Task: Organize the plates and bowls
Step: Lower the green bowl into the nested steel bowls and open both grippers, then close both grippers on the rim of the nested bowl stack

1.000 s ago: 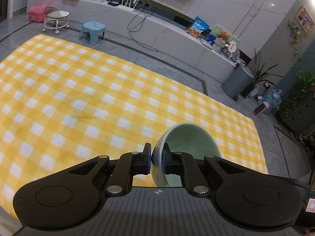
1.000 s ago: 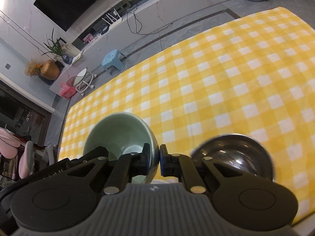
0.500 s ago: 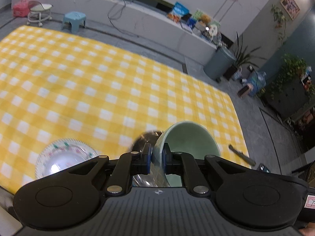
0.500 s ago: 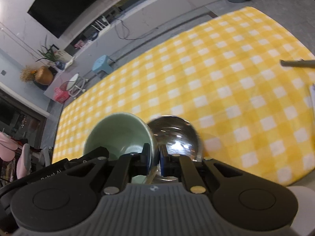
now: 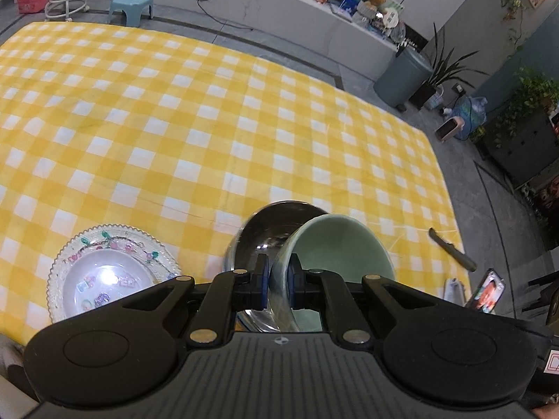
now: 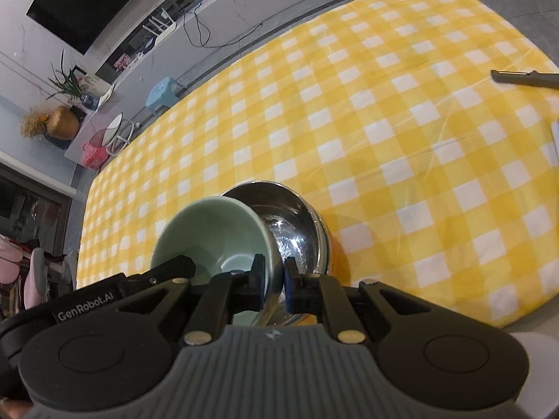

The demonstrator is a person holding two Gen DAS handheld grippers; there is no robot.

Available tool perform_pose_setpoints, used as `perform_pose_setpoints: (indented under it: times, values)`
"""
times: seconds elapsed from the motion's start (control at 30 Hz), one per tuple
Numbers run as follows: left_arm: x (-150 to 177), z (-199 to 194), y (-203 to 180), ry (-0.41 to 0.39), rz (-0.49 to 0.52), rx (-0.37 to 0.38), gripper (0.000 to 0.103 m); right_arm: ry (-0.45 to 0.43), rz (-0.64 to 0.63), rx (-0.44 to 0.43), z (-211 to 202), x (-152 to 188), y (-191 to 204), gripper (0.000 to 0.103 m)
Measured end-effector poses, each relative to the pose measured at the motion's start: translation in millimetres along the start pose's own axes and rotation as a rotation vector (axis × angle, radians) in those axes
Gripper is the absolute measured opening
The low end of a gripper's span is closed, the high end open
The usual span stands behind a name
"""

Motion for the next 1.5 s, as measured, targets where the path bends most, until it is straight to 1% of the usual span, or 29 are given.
perform_pose_setpoints:
  times: [0.2, 0.37, 0.6, 0.73, 0.87, 1.0, 1.07, 1.1, 1.17, 1.2, 1.27, 1.3, 1.37, 1.4, 1.43, 1.47, 1.5]
  values:
    - [-1, 14, 2, 0.059, 0.051, -0.018, 0.009, 0.004, -0.065, 0.033, 16, -4, 4, 0.008]
    - [-3, 21, -1, 0.091, 0.102, -0.042, 0.008, 0.018, -0.131, 0.076, 26, -4, 8, 0.007]
    - [-2, 30, -4, 0.130, 0.172, -0.075, 0.009, 0.023, -0.178, 0.126, 35, -2, 8, 0.005]
    - [-1, 34, -4, 0.143, 0.189, -0.075, 0.009, 0.010, -0.216, 0.147, 35, -1, 10, 0.005]
    - [-1, 34, -6, 0.148, 0.206, -0.081, 0.010, 0.002, -0.255, 0.169, 34, 0, 13, 0.009]
    - [-2, 32, -8, 0.137, 0.230, -0.094, 0.009, -0.010, -0.307, 0.192, 33, 4, 17, 0.009]
    - [-4, 29, -8, 0.124, 0.239, -0.098, 0.009, -0.035, -0.346, 0.207, 31, 6, 20, 0.010]
    - [-5, 27, -8, 0.116, 0.247, -0.101, 0.009, -0.057, -0.375, 0.218, 29, 6, 24, 0.011]
    - [-7, 24, -9, 0.103, 0.259, -0.102, 0.009, -0.098, -0.433, 0.229, 24, 7, 30, 0.020]
    - [-8, 21, -9, 0.094, 0.266, -0.103, 0.009, -0.116, -0.455, 0.231, 21, 7, 33, 0.021]
    - [-10, 16, -10, 0.071, 0.279, -0.108, 0.009, -0.144, -0.487, 0.233, 17, 7, 37, 0.028]
    - [-11, 14, -12, 0.059, 0.283, -0.106, 0.009, -0.160, -0.502, 0.233, 14, 8, 38, 0.029]
    - [-12, 8, -11, 0.039, 0.284, -0.093, 0.017, -0.193, -0.518, 0.231, 9, 8, 39, 0.034]
    - [-12, 5, -9, 0.026, 0.279, -0.084, 0.024, -0.209, -0.519, 0.222, 6, 8, 38, 0.036]
    - [-12, 1, -7, 0.012, 0.268, -0.075, 0.030, -0.226, -0.515, 0.206, 3, 8, 36, 0.040]
    - [-10, -3, -4, -0.004, 0.256, -0.061, 0.032, -0.241, -0.507, 0.185, 0, 8, 35, 0.044]
    - [-8, -7, -1, -0.022, 0.242, -0.043, 0.038, -0.253, -0.496, 0.166, -3, 8, 32, 0.046]
Point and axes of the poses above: each gripper's, at about its wrist camera, not at the fingertips, and z roughly the way its jaws point, y to its left, x to its underside, the point moved 4 cm from there along z, roughly the way its jaws point, and after that the axes turned 10 degrees about z, right-handed, at the moved point
